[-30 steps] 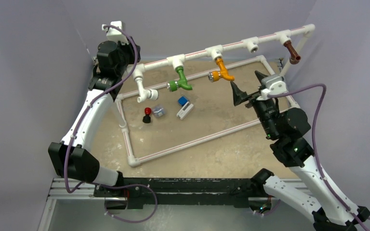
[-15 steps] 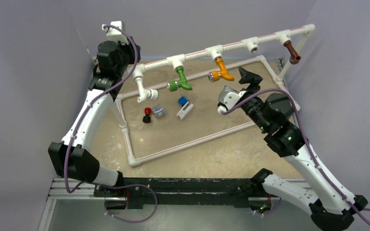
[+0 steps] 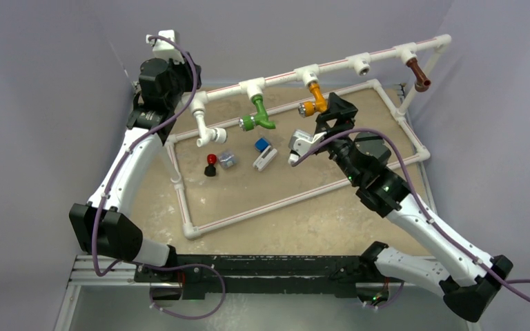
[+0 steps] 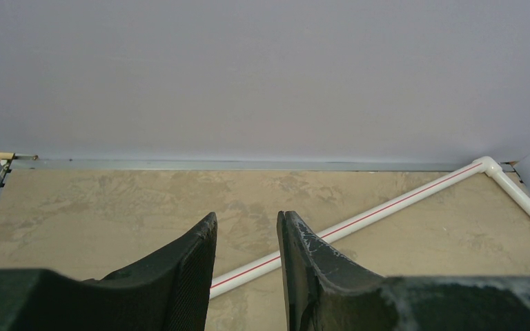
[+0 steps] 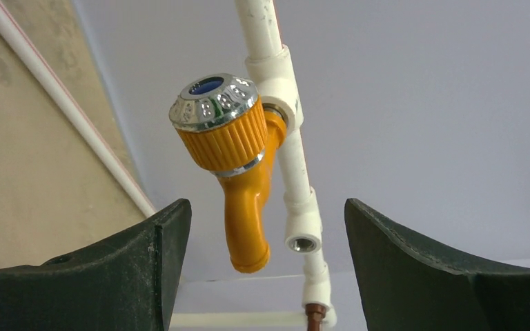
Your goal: Install the water faucets
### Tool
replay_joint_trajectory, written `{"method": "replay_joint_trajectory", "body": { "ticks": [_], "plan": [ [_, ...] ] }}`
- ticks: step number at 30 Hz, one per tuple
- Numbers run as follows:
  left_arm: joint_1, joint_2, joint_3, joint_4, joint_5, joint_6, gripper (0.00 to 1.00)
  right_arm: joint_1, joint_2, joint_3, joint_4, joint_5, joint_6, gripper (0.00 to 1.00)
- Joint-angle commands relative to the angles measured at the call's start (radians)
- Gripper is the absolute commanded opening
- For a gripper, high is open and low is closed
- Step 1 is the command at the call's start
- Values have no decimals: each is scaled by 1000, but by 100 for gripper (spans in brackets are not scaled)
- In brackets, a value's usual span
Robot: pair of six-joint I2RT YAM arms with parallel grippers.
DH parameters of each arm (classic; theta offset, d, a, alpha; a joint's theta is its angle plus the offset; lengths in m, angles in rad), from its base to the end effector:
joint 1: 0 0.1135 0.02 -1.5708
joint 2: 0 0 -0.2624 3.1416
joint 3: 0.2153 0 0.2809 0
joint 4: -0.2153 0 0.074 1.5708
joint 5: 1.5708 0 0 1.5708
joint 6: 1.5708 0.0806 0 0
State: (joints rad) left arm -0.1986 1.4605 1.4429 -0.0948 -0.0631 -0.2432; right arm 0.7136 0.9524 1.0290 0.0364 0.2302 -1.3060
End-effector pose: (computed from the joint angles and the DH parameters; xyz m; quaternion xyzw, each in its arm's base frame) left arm 0.4128 -0.0779 0.4122 -0.0376 0.7447 -0.1230 0.6549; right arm 0.2301 0.1749 0.4253 -0.5146 0.4246 -0.2894 0.6864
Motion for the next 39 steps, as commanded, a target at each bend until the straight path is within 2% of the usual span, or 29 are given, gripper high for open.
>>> {"method": "replay_joint_trajectory", "body": {
  "ticks": [1, 5, 9, 17, 21, 25, 39],
  "plan": [
    [-1, 107, -90, -217, 12, 7, 37, 12, 29, -53, 265, 92, -179, 82],
    [1, 105, -88, -220, 11, 7, 37, 15, 77, -57, 348, 87, -203, 79],
    [2, 106, -88, -220, 14, 7, 37, 18, 119, -49, 407, 95, -206, 70],
    [8, 113, -85, -224, 23, 4, 37, 24, 154, -80, 480, 120, -125, 33],
    [10, 111, -84, -226, 25, 2, 37, 27, 150, -120, 532, 135, -17, 0],
    [10, 115, -83, -226, 28, 1, 37, 43, 133, -165, 586, 110, 188, 0],
    [10, 112, -82, -226, 28, -1, 37, 68, 86, -262, 848, 34, 1135, 0]
  ]
}}
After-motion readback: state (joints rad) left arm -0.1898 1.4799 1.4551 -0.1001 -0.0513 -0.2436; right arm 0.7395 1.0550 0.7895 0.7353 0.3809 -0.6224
